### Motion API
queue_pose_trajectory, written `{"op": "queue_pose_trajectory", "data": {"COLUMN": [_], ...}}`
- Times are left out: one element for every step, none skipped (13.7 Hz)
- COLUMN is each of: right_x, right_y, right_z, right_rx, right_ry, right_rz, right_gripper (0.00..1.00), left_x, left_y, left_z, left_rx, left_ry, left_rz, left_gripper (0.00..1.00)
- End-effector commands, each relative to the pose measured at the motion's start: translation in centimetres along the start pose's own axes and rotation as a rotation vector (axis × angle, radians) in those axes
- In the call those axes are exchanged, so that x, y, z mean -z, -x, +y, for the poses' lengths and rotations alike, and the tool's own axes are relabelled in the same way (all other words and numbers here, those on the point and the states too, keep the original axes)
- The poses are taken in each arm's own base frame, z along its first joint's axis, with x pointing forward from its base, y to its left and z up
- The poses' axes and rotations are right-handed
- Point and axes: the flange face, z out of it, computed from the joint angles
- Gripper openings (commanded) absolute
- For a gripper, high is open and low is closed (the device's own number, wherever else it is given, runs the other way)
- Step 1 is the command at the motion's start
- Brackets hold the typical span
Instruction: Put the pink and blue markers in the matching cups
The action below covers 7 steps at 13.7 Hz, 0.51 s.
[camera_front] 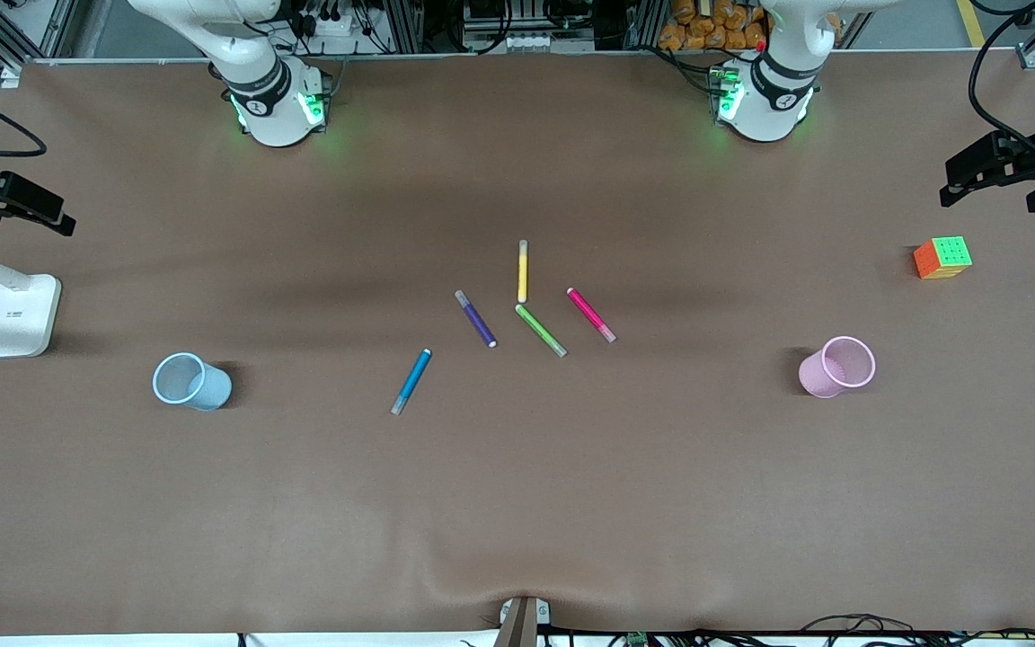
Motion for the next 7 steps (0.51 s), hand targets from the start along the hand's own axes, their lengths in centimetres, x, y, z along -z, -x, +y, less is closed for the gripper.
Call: {"op": "queue_pose_trajectory", "data": {"right_x": [0.1, 0.1, 0.1, 0.0, 0.0, 0.0, 0.0], "right_y": [0.0, 0.0, 0.0, -0.1, -0.1, -0.1, -0.1], "right_z": [0.4, 0.4, 0.4, 0.4, 0.4, 0.4, 0.4], "right_rx": [-0.010, -0.010, -0.010, -0.010, -0.010, -0.010, -0.010], "right_ry": [-0.007, -0.007, -0.007, -0.007, -0.007, -0.007, -0.007], "right_rz": [0.007, 0.009, 0.009, 0.006, 0.006, 0.006, 0.006], "right_gripper": [1.00, 1.00, 1.00, 1.00, 1.00, 1.00, 1.00], "left_x": [0.5, 0.4, 0.4, 0.4, 0.0, -0.3, -1.0], "left_y": [0.0, 0.0, -0.1, -0.1, -0.4, -0.5, -0.6], "left_z": [0.0, 0.1, 0.2, 0.3, 0.3, 0.5, 0.9], "left_rx": [0.000, 0.000, -0.002, 0.000, -0.002, -0.004, -0.015], "left_ry": [0.001, 0.001, 0.000, -0.003, -0.001, 0.004, 0.009], "left_rz": [-0.004, -0.006, -0.006, -0.006, -0.012, -0.019, -0.037], "left_gripper": [1.00, 1.00, 1.00, 1.00, 1.00, 1.00, 1.00]}}
